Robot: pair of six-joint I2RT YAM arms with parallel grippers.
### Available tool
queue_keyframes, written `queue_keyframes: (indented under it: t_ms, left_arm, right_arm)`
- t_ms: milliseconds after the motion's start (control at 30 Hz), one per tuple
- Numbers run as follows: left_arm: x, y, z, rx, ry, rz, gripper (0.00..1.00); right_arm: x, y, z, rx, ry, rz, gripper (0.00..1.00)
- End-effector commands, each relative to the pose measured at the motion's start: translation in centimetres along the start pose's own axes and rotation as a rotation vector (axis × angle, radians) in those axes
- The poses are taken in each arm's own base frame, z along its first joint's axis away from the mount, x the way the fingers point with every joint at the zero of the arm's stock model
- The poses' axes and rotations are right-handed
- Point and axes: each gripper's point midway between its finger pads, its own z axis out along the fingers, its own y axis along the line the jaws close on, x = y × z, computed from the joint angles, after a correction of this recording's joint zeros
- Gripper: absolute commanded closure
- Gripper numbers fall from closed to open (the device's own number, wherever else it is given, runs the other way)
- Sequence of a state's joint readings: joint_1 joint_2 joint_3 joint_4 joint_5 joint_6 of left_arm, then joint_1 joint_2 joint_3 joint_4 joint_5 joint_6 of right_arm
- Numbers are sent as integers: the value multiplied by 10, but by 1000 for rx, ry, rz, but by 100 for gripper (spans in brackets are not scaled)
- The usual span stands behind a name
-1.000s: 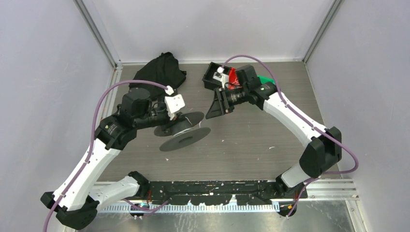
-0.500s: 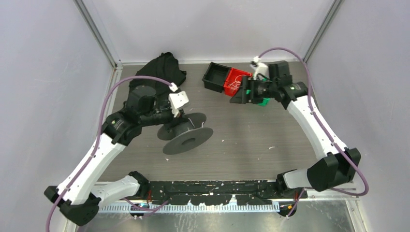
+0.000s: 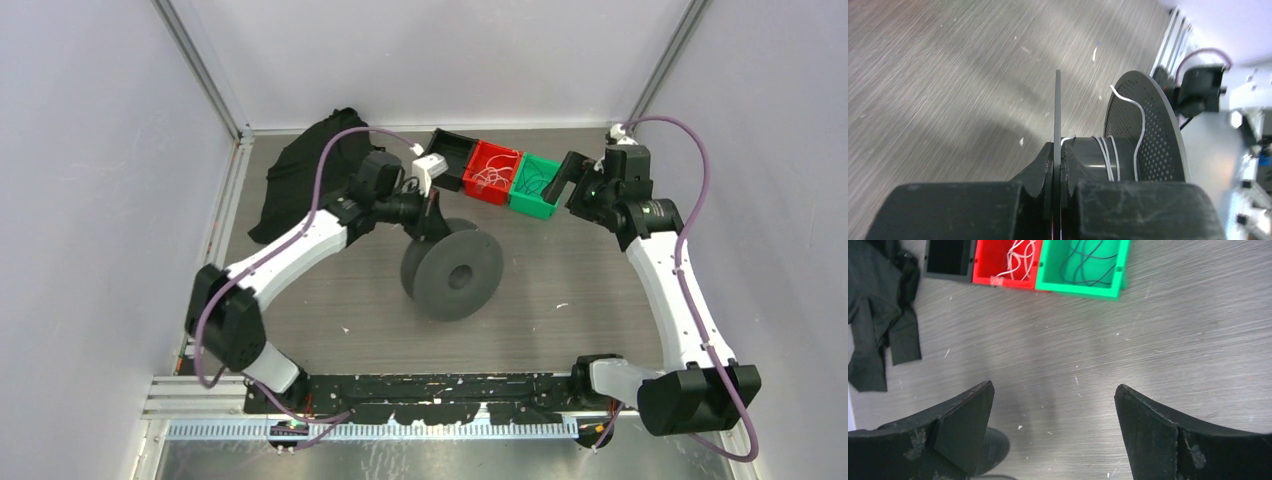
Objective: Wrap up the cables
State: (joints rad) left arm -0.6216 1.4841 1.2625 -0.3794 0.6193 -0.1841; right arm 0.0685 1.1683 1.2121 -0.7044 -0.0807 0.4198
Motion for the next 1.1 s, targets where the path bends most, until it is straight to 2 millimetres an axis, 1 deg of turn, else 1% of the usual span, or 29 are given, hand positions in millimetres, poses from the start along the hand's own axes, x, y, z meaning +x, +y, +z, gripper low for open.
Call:
queue_keyframes:
  t_ms: [0,67,200,333,433,567,667,700,833,933,967,1000,1033,1067]
  left_arm:
    - [-69,-22,32,163,-204,-152,100]
    - [-74,-15,52,162,-240,-203,100]
    - [-83,-11,93,173,-306,-291,100]
    - [-82,-9,136,189,-306,-380,100]
    - [-79,-11,167,195,-309,-442,100]
    - [-79,-23,204,211,-323,-495,100]
    - [-72,-27,232,196,-319,-525,100]
    - [-64,-25,244,190,-304,-539,100]
    - [-53,-29,273,188,-276,-579,100]
    - [-41,-29,295,160,-250,-597,100]
    - [-37,-31,301,157,-235,-600,98]
    - [-34,-34,307,158,-216,-600,95]
    - [-29,-35,312,156,-189,-603,89]
    - [-27,-38,315,160,-172,-601,84]
  right_arm:
    - [-27,-15,-17,94,-150,28,4]
    - [-30,-20,-24,118,-173,25,4]
    - [-35,-29,-36,166,-213,13,1]
    - [-40,-35,-49,203,-250,1,0]
    - [-44,-40,-59,232,-272,-7,0]
    - [-49,-44,-72,258,-302,-20,0]
    - [-52,-46,-81,272,-322,-29,0]
    - [-53,-47,-84,277,-329,-32,0]
    - [-54,-47,-90,281,-336,-42,0]
    - [-53,-46,-92,275,-333,-43,0]
    - [-53,-46,-92,274,-331,-43,0]
    - [-53,-46,-93,275,-332,-43,0]
    - [-53,-46,-93,276,-332,-44,0]
    - [-53,-47,-94,278,-331,-46,0]
